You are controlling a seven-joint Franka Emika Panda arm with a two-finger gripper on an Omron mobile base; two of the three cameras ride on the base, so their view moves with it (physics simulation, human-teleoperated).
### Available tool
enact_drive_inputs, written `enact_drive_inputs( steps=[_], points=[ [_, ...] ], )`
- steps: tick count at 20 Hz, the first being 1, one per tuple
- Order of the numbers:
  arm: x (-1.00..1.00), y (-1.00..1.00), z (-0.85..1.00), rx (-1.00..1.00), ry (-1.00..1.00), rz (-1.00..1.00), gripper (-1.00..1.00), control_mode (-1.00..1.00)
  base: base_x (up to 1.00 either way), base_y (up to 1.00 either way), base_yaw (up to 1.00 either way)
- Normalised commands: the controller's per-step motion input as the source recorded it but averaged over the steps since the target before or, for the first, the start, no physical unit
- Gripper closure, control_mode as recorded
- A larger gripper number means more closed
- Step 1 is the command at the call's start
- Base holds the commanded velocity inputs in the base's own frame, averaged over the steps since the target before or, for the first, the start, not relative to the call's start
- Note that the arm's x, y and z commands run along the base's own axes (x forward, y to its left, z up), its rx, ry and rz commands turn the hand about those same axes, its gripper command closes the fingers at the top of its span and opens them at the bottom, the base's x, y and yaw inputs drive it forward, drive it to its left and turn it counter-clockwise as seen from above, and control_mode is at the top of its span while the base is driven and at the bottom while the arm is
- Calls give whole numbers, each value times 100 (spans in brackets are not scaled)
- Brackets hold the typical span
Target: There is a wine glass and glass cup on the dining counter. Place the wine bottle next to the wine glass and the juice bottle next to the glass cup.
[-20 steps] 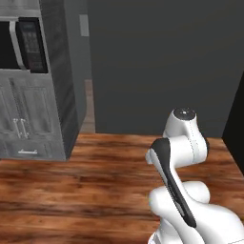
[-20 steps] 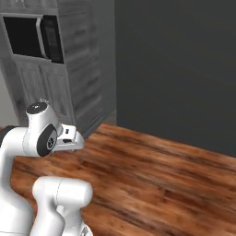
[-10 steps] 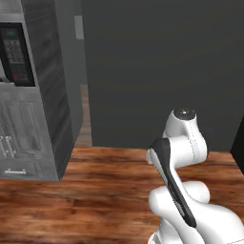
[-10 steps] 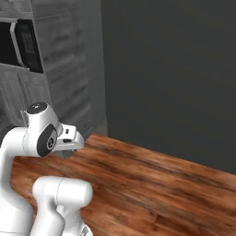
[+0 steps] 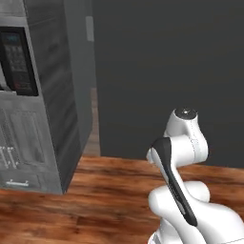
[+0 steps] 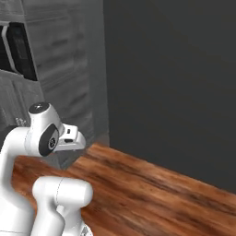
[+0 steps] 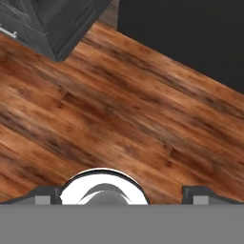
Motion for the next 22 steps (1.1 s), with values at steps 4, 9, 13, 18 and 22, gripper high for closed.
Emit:
enact_drive_inputs(
  steps=[4, 9, 13, 18, 22],
  points=[
    [0, 0, 0, 0, 0, 0, -100, 100, 41, 28, 53],
    [0, 0, 0, 0, 0, 0, -100, 100, 36, 16, 65],
    [0, 0, 0, 0, 0, 0, -100, 100, 37, 10, 67],
    [0, 0, 0, 0, 0, 0, -100, 100, 38, 8, 67],
    [0, 0, 0, 0, 0, 0, -100, 100, 58, 0, 60]
  ],
)
